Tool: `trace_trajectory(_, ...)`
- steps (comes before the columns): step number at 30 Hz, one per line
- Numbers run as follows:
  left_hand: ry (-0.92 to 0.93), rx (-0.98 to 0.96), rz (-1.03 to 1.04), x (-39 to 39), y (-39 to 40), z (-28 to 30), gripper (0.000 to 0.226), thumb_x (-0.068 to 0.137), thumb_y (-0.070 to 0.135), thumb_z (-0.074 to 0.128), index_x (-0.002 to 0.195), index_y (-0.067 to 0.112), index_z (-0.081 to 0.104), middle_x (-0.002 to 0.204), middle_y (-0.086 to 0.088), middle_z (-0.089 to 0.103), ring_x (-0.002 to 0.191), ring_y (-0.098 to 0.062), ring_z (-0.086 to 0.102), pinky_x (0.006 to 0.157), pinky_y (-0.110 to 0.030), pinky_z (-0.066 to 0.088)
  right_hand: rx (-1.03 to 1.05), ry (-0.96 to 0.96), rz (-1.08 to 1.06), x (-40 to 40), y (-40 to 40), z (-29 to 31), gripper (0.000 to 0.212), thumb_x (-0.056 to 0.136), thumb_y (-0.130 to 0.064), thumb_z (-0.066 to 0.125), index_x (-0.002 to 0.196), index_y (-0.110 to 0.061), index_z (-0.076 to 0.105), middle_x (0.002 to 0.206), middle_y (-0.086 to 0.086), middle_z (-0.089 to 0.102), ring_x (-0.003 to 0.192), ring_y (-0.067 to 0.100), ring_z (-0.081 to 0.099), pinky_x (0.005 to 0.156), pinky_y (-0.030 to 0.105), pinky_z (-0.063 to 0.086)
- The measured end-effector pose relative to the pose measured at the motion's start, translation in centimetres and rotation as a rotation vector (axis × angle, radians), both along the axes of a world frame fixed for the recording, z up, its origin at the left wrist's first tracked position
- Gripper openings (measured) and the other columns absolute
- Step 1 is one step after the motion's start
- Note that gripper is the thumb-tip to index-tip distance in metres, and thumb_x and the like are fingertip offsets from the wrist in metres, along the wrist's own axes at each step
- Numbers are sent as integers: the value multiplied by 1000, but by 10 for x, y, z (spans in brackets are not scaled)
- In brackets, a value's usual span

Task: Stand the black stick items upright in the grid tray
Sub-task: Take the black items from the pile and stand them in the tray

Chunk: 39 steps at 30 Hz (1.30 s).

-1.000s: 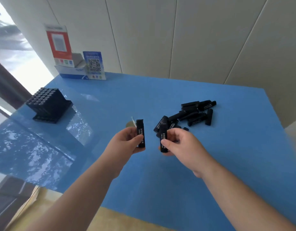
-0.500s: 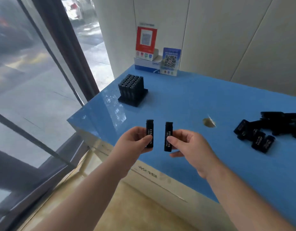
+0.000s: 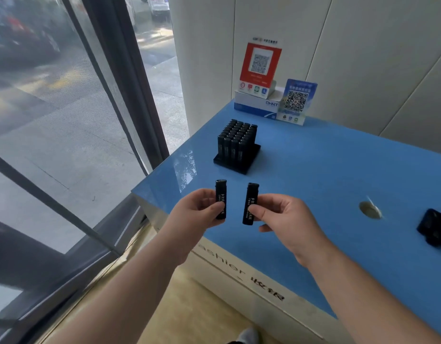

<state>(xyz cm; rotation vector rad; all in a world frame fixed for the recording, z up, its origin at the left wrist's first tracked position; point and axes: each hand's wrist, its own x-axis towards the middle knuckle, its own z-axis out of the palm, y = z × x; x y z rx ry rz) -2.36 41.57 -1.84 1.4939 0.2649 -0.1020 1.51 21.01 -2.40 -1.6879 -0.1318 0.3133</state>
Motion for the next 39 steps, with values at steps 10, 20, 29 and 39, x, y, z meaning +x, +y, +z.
trace_trajectory(10,-43,270,-16,82,47,-4,17,91,22,71,92,38,75,88,10,76,74,-3,63,74,-26,52,-35,-8,-62,87,42,0,15,87,-20,78,101,-22,75,90,-5,78,85,12,74,61,22,51)
trace_trajectory(20,-110,344,-194,175,82,-23,19,86,23,72,90,42,71,82,14,75,73,2,67,69,-17,48,-47,-42,-261,128,79,-10,12,88,-16,76,95,-25,74,89,-9,78,85,11,74,59,18,53)
trace_trajectory(29,-225,437,-308,242,98,-42,26,83,20,76,74,43,67,70,24,68,63,9,60,58,-4,40,-92,-99,-521,141,109,-24,24,88,-12,75,85,-36,75,88,-12,77,79,7,72,70,22,58)
trace_trajectory(39,-496,672,-485,257,106,-63,27,83,18,75,86,42,63,84,24,64,83,4,60,70,-4,40,-170,-139,-659,139,127,-35,25,85,-19,76,94,-42,74,90,-15,77,83,5,73,84,32,58)
